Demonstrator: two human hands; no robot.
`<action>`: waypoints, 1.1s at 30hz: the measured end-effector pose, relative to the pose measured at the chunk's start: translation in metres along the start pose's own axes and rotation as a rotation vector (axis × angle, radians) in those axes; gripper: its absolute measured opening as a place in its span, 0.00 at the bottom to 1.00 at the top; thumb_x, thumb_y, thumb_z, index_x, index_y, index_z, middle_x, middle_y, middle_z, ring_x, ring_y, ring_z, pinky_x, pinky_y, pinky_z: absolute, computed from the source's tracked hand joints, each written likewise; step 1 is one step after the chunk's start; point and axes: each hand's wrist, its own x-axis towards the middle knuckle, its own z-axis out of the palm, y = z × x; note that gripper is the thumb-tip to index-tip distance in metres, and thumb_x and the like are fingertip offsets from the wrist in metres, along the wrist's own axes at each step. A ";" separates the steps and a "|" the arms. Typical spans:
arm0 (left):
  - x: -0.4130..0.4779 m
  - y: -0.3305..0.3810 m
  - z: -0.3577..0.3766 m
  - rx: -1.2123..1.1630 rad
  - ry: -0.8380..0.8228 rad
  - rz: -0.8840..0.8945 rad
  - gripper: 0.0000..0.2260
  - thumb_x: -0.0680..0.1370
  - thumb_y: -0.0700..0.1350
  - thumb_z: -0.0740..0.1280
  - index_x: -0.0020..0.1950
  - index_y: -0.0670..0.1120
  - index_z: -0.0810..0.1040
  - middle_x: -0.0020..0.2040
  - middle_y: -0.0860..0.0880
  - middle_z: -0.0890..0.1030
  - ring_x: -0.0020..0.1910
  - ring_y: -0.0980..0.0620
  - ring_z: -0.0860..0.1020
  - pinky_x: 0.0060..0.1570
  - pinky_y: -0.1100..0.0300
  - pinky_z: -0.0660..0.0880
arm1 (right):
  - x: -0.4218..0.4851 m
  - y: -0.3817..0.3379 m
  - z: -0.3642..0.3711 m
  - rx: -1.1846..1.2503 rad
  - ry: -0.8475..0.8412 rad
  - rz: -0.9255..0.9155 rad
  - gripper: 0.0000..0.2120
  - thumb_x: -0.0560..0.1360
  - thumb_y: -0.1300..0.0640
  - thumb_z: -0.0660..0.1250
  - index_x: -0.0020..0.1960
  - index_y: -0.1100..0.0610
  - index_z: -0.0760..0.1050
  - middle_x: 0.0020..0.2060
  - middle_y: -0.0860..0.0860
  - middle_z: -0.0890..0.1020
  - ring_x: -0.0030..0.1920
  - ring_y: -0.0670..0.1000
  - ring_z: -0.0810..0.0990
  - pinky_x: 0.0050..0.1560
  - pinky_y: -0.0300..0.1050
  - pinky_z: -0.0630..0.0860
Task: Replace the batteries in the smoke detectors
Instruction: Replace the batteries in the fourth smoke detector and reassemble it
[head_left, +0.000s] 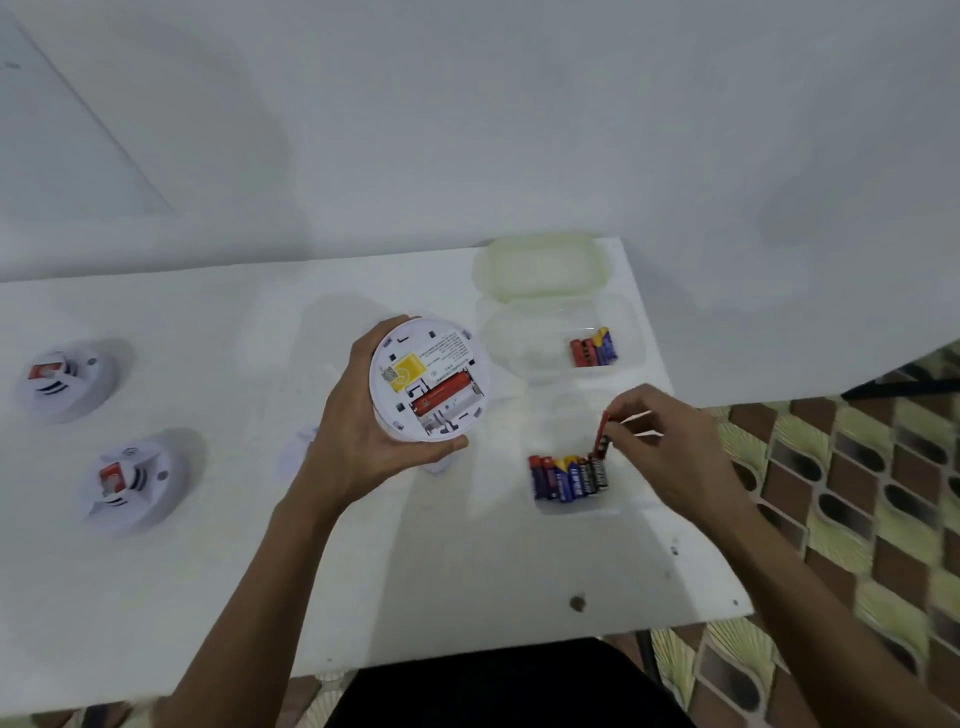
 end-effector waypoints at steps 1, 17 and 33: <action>0.002 0.002 0.009 0.001 -0.002 -0.003 0.44 0.58 0.53 0.79 0.69 0.52 0.61 0.64 0.67 0.67 0.64 0.63 0.69 0.57 0.73 0.68 | 0.001 0.009 -0.001 -0.068 -0.040 -0.007 0.07 0.75 0.64 0.70 0.44 0.53 0.78 0.39 0.44 0.82 0.39 0.41 0.81 0.39 0.29 0.75; 0.011 0.025 0.065 0.087 0.059 0.023 0.42 0.64 0.68 0.70 0.70 0.50 0.59 0.66 0.70 0.63 0.66 0.66 0.65 0.65 0.73 0.60 | 0.018 0.043 0.006 -0.502 -0.379 -0.038 0.10 0.79 0.64 0.59 0.57 0.61 0.76 0.52 0.57 0.80 0.50 0.55 0.78 0.49 0.48 0.76; 0.003 0.039 0.062 0.101 0.034 -0.001 0.38 0.65 0.69 0.69 0.69 0.58 0.59 0.65 0.73 0.63 0.66 0.68 0.65 0.63 0.76 0.60 | 0.005 -0.041 -0.026 -0.032 -0.084 -0.615 0.02 0.76 0.62 0.68 0.48 0.57 0.79 0.43 0.48 0.80 0.42 0.44 0.77 0.47 0.38 0.75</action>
